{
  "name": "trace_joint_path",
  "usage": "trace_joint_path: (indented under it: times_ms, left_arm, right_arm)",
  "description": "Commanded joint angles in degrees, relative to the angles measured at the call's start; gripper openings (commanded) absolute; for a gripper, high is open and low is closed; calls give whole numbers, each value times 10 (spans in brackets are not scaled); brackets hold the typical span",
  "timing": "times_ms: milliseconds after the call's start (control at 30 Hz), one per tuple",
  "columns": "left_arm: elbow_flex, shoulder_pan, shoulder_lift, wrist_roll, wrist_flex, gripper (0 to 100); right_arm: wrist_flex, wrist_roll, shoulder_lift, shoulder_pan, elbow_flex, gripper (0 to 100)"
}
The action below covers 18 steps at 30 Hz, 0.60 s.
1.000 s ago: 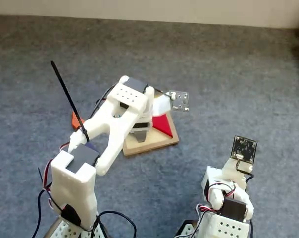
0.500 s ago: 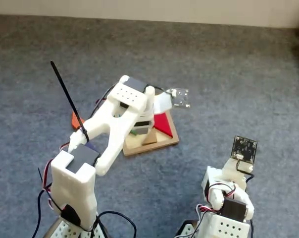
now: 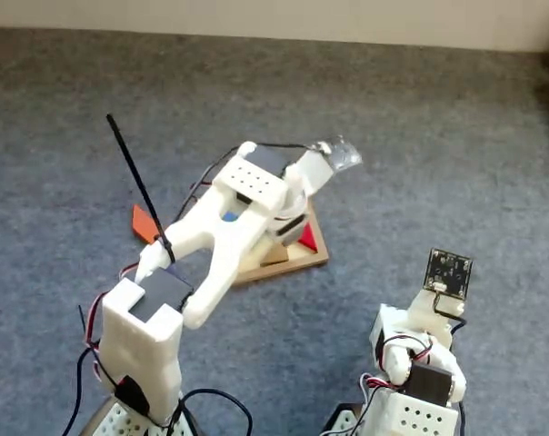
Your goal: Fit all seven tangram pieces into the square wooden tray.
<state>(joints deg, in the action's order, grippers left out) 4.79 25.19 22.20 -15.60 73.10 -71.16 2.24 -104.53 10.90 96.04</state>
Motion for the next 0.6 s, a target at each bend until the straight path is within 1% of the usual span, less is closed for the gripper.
trace_joint_path:
  times_ms: [0, 167, 267, 400, 467, 567]
  left_arm:
    - [-8, 16, -36, 62, -4, 165]
    - [-49, 23, -35, 118, -8, 164]
    - [-81, 20, -35, 159, -50, 162]
    - [-138, 15, -35, 202, -132, 161]
    - [-160, 15, -35, 210, -160, 161]
    - [-178, 14, -35, 213, -174, 161]
  right_arm:
    - [-5, 5, -11, 0, 80, 5]
    - [-5, 5, -11, 0, 80, 5]
    - [-5, 5, -11, 0, 80, 5]
    - [-5, 5, -11, 0, 80, 5]
    - [-5, 5, -11, 0, 80, 5]
    - [-5, 5, -11, 0, 80, 5]
